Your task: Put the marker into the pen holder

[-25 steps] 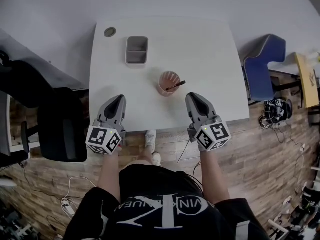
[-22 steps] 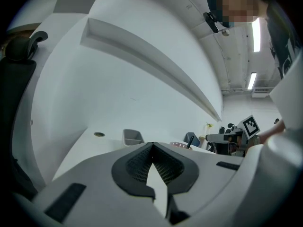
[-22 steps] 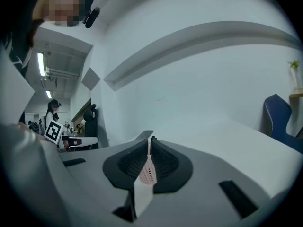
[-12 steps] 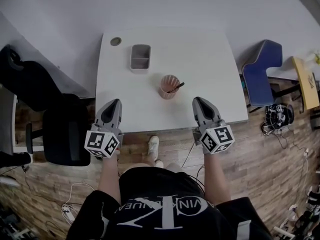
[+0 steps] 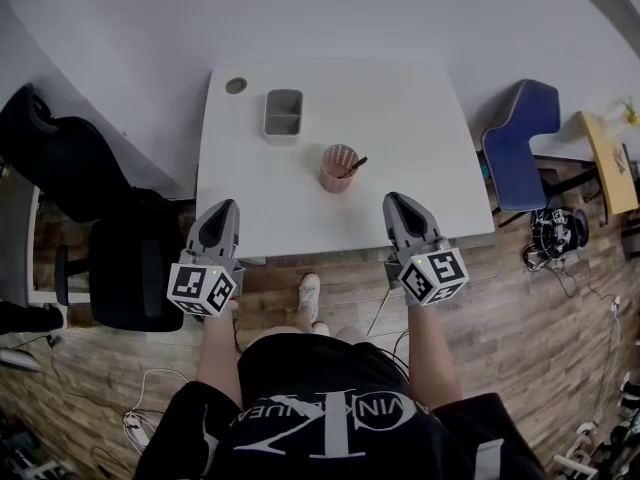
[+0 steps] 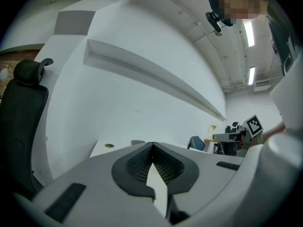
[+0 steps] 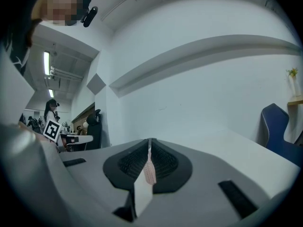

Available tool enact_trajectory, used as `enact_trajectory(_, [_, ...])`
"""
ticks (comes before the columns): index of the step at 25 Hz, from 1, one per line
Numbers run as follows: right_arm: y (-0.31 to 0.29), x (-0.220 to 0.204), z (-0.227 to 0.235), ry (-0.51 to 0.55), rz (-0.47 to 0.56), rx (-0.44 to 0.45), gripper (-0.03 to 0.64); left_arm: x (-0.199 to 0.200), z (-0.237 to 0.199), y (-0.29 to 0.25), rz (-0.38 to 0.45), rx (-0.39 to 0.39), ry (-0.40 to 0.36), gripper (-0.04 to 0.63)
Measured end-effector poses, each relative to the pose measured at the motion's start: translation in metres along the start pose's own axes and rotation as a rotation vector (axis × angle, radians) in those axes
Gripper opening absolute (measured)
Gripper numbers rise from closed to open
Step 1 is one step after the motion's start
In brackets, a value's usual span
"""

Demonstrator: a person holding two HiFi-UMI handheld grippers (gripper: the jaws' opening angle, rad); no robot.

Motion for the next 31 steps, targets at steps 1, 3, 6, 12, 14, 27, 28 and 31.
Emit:
enact_trajectory(1, [0.002, 0.000, -0.002, 0.001, 0.001, 0.001, 0.035, 0.001, 0.000, 0.003, 0.002, 0.002, -0.001, 0.014])
enact_trajectory(3, [0.005, 0.000, -0.004, 0.004, 0.001, 0.002, 0.035, 0.001, 0.001, 0.007, 0.004, 0.006, -0.003, 0.014])
enact_trajectory(6, [0.009, 0.000, -0.006, 0.006, -0.001, 0.002, 0.035, 0.001, 0.002, 0.012, 0.007, 0.010, -0.002, 0.014])
enact_trajectory(12, [0.013, 0.001, -0.009, 0.008, -0.001, -0.001, 0.035, 0.004, 0.003, 0.017, 0.011, 0.010, -0.001, 0.014])
enact_trajectory(14, [0.014, 0.002, -0.009, 0.008, -0.002, 0.000, 0.035, 0.004, 0.003, 0.018, 0.014, 0.012, 0.002, 0.014])
enact_trajectory(27, [0.020, -0.003, -0.006, -0.020, -0.011, -0.020, 0.035, 0.001, 0.004, 0.018, 0.005, 0.011, 0.005, 0.014])
enact_trajectory(28, [0.020, -0.003, -0.005, -0.020, -0.012, -0.021, 0.035, 0.001, 0.003, 0.018, 0.004, 0.012, 0.006, 0.014])
enact_trajectory(31, [0.021, -0.004, -0.004, -0.023, -0.014, -0.023, 0.035, 0.000, 0.003, 0.018, 0.001, 0.015, 0.009, 0.014])
Point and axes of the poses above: the fingertips, and each gripper's own axes: y backward along the fingers, z to its right, x out of its top, the point moved 9 cm from there along y, backward along the fingers, and after that the axes turned 3 degrees about y, right-handed, at the moved point
